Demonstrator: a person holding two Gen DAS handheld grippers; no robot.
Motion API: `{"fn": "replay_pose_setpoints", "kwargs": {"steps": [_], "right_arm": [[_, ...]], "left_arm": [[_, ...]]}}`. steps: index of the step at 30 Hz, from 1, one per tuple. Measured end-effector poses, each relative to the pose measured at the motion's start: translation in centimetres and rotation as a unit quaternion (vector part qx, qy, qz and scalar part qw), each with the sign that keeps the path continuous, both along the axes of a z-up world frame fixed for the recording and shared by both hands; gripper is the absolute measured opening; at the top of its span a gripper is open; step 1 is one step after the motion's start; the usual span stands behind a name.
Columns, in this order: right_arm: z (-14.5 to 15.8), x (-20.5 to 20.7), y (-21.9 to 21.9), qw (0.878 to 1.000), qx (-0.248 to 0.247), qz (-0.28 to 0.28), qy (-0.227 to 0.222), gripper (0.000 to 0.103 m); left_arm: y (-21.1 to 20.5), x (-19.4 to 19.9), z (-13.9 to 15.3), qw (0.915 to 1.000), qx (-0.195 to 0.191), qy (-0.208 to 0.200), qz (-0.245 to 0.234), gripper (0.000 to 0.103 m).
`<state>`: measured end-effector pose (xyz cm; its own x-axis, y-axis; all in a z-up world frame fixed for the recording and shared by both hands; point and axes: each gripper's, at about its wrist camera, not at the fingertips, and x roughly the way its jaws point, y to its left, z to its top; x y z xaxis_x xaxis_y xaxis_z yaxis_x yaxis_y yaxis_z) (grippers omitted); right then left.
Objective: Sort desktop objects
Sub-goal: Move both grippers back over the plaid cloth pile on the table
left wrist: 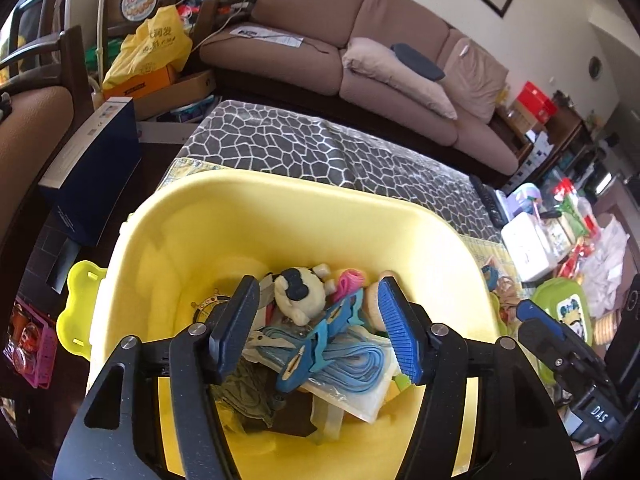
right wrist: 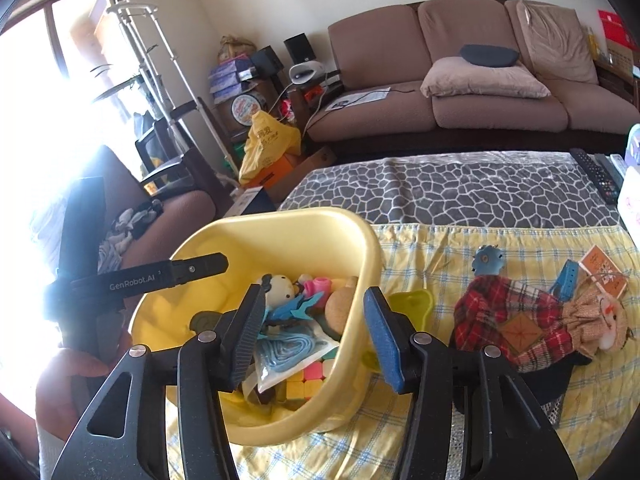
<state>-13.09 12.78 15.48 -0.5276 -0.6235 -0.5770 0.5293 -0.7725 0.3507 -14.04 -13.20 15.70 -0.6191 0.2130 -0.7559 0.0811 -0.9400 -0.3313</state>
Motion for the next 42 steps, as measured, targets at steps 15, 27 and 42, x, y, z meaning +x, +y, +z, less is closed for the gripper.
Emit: {"fn": "replay_pose_setpoints", "kwargs": {"steps": [15,27,42], "right_arm": [[1.0,-1.4,10.7,0.995,-0.006,-0.104,0.007,0.082],[-0.6,-1.4,17.0,0.984,0.052,-0.172,0.013,0.103],[-2.6,-2.3,25.2,0.967,0.046,-0.247,-0.048,0.103]], "left_arm": [[8.7,0.2,1.7,0.9973,-0.010,0.029,-0.067,0.096],[13.1,1.0,3.6,0.9920,0.041,0.067,-0.099,0.103],[24.8,3.3,2.3,0.9734,-0.065,0.084,-0.203,0.103]]}}
